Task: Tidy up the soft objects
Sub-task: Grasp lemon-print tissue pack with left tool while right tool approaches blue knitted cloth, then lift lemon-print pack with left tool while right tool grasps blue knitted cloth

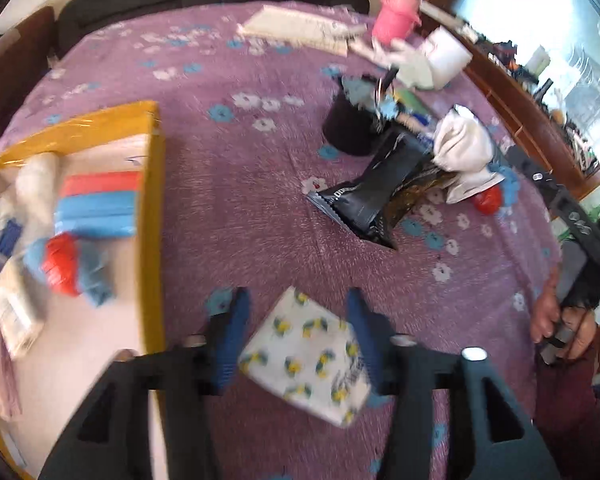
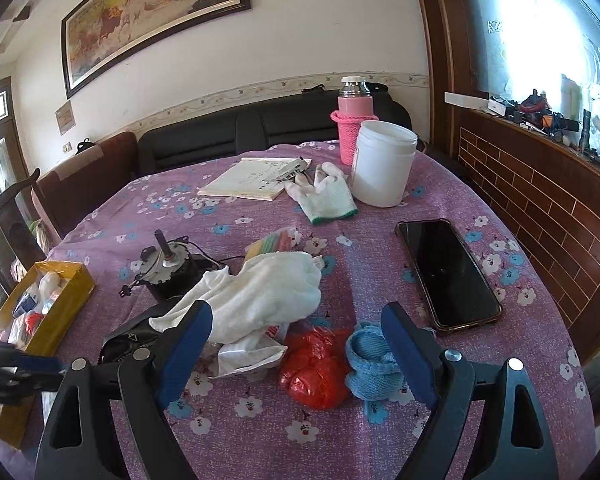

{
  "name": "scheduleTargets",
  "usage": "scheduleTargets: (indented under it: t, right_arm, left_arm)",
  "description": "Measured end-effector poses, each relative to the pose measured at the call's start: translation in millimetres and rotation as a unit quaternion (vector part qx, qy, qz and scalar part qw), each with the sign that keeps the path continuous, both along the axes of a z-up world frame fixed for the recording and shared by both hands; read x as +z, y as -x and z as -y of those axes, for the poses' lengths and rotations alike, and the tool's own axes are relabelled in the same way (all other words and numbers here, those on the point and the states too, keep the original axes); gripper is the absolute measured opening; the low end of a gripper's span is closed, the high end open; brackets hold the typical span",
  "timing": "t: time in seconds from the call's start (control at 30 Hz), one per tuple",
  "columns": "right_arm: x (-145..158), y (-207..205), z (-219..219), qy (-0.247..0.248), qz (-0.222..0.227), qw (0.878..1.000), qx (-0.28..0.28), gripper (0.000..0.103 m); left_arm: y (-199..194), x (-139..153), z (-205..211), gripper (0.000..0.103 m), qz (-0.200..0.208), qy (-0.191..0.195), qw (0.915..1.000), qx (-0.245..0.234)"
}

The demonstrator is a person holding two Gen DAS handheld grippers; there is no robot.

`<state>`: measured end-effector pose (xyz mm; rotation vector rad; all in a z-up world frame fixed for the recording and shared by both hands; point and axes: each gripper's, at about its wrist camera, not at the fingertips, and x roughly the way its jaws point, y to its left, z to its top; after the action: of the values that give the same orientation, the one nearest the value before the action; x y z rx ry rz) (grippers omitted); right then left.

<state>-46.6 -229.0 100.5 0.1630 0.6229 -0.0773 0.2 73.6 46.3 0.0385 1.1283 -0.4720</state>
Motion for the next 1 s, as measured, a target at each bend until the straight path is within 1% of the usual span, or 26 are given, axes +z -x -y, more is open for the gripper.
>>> scheduleTargets:
  t: [0.07, 0.17, 0.2, 0.23, 0.3, 0.33, 0.4, 0.43, 0.47, 0.5, 0.53, 0.57, 0.63, 0.67, 0.77, 0.8, 0.83, 0.87, 0.9, 0.93, 1.0]
  right_arm:
    - [0, 0, 1, -0.002, -0.001, 1.000, 0.000, 0.090]
    - [0, 1, 1, -0.002, 0.001, 1.000, -0.002, 0.090]
    - [0, 1, 1, -0.002, 0.001, 1.000, -0.002, 0.090]
    - [0, 0, 1, -0.002, 0.000, 1.000, -0.002, 0.090]
    - [-1, 0, 2, -0.004, -0.002, 1.000, -0.002, 0.090]
    - [-1, 0, 2, -0.003, -0.002, 1.000, -0.003, 0.090]
    - [0, 1, 3, 0.000, 0.000, 1.000, -0.009, 0.090]
    - [2, 2, 5, 0.002, 0.004, 1.000, -0.015, 0.090]
    - [4, 4, 7, 0.003, 0.010, 1.000, -0.021, 0.090]
    - [6, 6, 11, 0.000, 0.014, 1.000, -0.026, 0.091]
    - [8, 9, 16, -0.007, 0.021, 0.999, -0.033, 0.093]
    - [10, 11, 24, -0.018, 0.028, 0.998, -0.043, 0.095]
    - [12, 13, 37, -0.039, 0.033, 0.997, -0.058, 0.095]
    - [11, 13, 45, -0.054, 0.031, 0.996, -0.066, 0.095]
    - [8, 11, 59, -0.076, 0.024, 0.994, -0.078, 0.095]
    - [8, 12, 61, -0.076, 0.024, 0.993, -0.082, 0.095]
    - [9, 13, 64, -0.075, 0.027, 0.993, -0.088, 0.095]
    - [9, 15, 66, -0.074, 0.029, 0.993, -0.091, 0.095]
    - [9, 16, 69, -0.074, 0.031, 0.992, -0.096, 0.095]
    - [10, 17, 73, -0.077, 0.032, 0.991, -0.101, 0.095]
    - [6, 18, 86, -0.099, 0.023, 0.988, -0.112, 0.095]
  left_arm:
    - [9, 7, -8, 0.072, 0.013, 0.004, 0.9998, 0.017]
    - [23, 3, -7, 0.073, 0.011, 0.002, 0.9997, 0.023]
    - [26, 1, -2, 0.077, 0.010, -0.002, 0.9996, 0.026]
    - [27, -4, 5, 0.080, 0.010, -0.012, 0.9995, 0.029]
    - [27, -18, 22, 0.085, 0.012, -0.047, 0.9985, 0.024]
    - [28, -22, 28, 0.088, 0.020, -0.053, 0.9982, 0.022]
    - [27, -23, 41, 0.088, 0.045, -0.059, 0.9972, 0.010]
    - [29, -22, 44, 0.086, 0.054, -0.059, 0.9968, 0.004]
    - [31, -20, 46, 0.070, 0.061, -0.057, 0.9965, -0.001]
    - [36, -15, 46, 0.059, 0.072, -0.053, 0.9960, -0.012]
    - [39, -10, 45, 0.055, 0.079, -0.049, 0.9954, -0.020]
    - [42, -5, 43, 0.048, 0.087, -0.045, 0.9949, -0.025]
    - [43, 0, 39, 0.048, 0.090, -0.040, 0.9947, -0.028]
    - [42, 0, 37, 0.049, 0.091, -0.040, 0.9948, -0.023]
    - [34, -9, 38, 0.066, 0.073, -0.034, 0.9967, -0.006]
    - [32, -12, 40, 0.072, 0.066, -0.028, 0.9974, -0.004]
    - [32, -14, 43, 0.075, 0.062, -0.024, 0.9978, -0.003]
    - [32, -17, 47, 0.082, 0.059, -0.024, 0.9979, -0.002]
    - [33, -19, 51, 0.089, 0.059, -0.029, 0.9978, 0.000]
    - [33, -24, 58, 0.092, 0.056, -0.038, 0.9977, -0.001]
    - [34, -35, 73, 0.098, 0.046, -0.058, 0.9972, -0.012]
